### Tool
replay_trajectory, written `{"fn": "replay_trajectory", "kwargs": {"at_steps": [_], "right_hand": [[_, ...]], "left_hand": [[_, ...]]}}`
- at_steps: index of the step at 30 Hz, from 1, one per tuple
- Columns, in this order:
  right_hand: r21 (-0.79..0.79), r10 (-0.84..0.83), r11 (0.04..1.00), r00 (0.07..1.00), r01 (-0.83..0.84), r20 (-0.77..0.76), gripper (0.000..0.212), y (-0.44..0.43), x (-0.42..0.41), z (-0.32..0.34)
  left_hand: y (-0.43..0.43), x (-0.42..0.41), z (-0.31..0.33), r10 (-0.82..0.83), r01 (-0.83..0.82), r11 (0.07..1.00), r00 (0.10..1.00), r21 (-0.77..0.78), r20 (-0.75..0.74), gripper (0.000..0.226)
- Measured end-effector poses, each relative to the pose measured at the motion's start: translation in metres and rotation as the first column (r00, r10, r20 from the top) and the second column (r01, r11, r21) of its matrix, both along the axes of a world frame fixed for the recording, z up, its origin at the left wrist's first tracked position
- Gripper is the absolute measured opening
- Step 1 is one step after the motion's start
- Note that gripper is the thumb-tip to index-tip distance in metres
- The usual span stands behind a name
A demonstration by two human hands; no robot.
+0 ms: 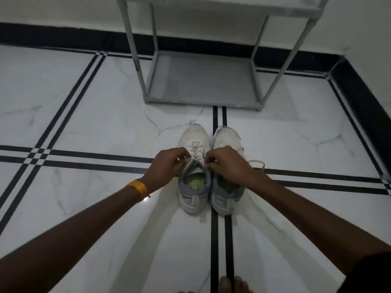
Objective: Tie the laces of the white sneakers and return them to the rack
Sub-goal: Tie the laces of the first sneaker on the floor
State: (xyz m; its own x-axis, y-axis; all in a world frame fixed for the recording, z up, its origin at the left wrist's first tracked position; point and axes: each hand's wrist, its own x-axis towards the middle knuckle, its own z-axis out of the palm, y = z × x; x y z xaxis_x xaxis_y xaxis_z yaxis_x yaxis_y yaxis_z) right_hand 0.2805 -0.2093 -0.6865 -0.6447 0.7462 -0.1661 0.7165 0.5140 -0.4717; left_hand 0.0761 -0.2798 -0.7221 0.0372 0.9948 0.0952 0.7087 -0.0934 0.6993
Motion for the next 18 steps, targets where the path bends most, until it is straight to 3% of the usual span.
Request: {"fn": "replay_trajectory", "kwargs": {"at_steps": [6,10,18], "right_hand": [[-0.097,-0.084,0.992,0.996,0.084,0.001,0.013,-0.001,-0.004,0.009],[-0.105,-0.221,0.972,0.970,0.210,-0.103,0.015,0.001,-0.001,0.009],[0.028,-0.275,0.960,0.960,0.277,-0.060,0.012,-0.004,0.002,-0.002]], "left_hand": [[0.003,0.008,0.014,0.077,-0.077,0.996,0.997,-0.045,-0.006,0.006],[0.008,0.007,0.018,0.046,-0.050,0.996,0.997,-0.074,-0.054,0.007],[0.007,-0.003,0.013,0.084,-0.086,0.988,0.996,-0.125,-0.022,0.017]]}}
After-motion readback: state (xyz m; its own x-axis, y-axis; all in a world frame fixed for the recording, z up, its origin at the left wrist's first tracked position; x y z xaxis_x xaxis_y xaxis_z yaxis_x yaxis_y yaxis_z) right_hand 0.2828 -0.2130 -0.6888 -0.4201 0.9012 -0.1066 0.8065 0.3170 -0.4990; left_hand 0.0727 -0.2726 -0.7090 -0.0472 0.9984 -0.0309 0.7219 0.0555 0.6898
